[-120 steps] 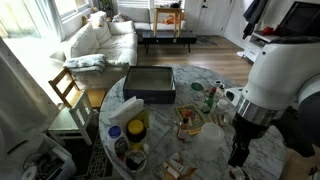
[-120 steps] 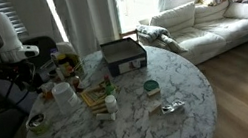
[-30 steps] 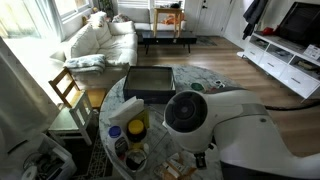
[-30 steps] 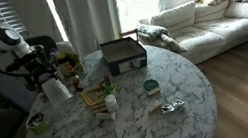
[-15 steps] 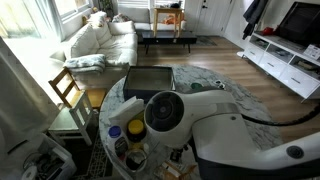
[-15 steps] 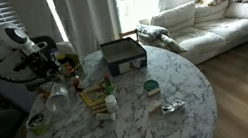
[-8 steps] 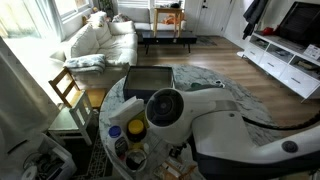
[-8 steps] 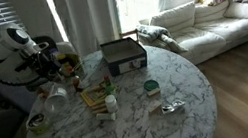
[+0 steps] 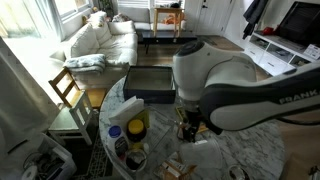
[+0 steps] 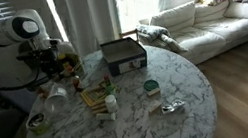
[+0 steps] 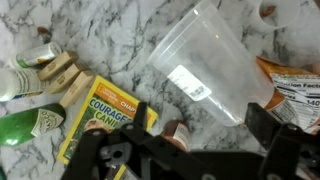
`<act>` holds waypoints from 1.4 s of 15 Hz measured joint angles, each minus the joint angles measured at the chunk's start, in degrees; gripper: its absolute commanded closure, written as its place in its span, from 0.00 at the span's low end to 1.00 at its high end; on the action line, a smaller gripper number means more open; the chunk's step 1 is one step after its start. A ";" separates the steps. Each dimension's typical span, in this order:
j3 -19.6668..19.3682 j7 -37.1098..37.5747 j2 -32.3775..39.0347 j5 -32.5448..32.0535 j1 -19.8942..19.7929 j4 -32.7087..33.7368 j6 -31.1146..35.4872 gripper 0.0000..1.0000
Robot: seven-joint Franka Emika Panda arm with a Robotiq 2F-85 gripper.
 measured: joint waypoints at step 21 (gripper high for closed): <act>-4.76 -15.26 -8.38 36.23 -6.83 -19.46 20.14 0.00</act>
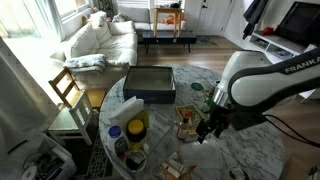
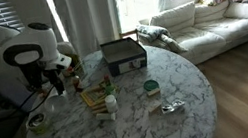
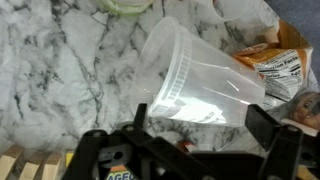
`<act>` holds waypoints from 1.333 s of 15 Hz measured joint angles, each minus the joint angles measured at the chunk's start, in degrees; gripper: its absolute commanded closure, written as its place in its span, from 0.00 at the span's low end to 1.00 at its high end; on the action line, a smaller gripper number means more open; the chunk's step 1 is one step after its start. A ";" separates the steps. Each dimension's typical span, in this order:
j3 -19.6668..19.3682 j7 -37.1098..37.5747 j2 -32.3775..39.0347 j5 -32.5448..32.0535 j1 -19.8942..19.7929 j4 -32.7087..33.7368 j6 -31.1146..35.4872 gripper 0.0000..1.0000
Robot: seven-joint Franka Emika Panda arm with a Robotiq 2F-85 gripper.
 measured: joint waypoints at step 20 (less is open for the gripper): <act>-2.55 7.05 3.72 14.31 -2.42 0.54 4.76 1.00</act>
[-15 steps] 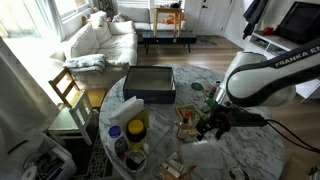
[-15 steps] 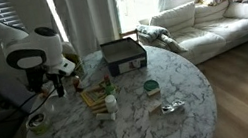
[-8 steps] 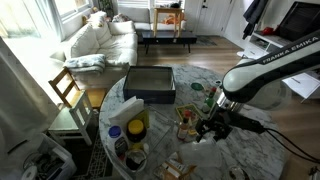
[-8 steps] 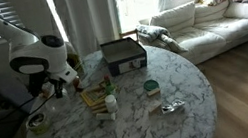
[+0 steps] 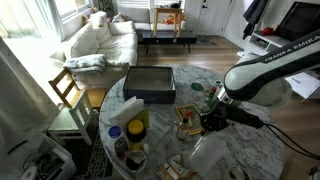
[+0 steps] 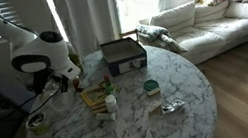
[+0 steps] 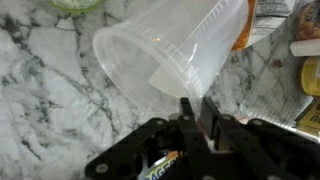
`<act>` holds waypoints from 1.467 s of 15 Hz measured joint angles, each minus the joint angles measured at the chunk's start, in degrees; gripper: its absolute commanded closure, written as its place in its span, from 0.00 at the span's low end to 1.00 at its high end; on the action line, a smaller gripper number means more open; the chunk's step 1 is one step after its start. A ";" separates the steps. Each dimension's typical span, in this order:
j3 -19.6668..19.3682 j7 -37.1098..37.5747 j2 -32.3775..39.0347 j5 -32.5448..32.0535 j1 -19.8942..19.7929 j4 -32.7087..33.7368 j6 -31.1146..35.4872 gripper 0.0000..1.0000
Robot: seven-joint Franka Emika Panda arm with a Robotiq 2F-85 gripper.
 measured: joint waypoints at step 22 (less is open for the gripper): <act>6.03 60.86 -4.49 -63.26 3.21 0.73 0.19 0.99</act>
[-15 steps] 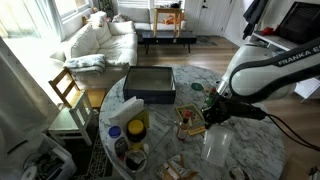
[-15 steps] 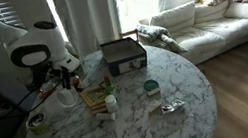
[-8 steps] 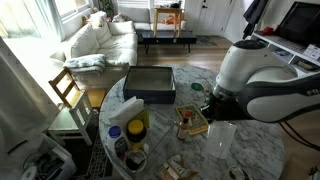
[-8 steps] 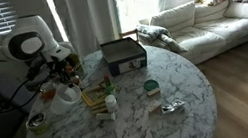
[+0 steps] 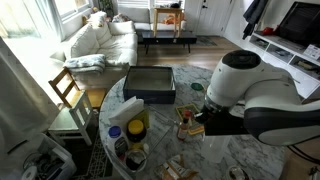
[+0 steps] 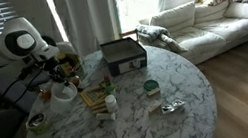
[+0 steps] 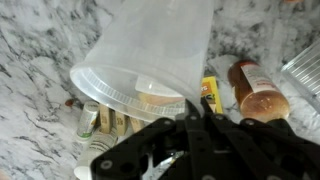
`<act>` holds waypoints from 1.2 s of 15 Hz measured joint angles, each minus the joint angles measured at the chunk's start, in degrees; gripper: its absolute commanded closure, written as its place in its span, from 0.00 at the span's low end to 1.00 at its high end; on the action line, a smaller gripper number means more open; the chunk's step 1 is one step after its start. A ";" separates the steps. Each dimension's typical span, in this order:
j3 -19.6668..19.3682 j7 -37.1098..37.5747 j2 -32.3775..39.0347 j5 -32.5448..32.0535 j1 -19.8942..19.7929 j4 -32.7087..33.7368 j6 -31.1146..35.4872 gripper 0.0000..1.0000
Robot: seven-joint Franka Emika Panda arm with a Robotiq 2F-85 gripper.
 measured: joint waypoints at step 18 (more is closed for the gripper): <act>0.96 9.56 0.73 -7.21 2.57 1.98 -4.17 0.00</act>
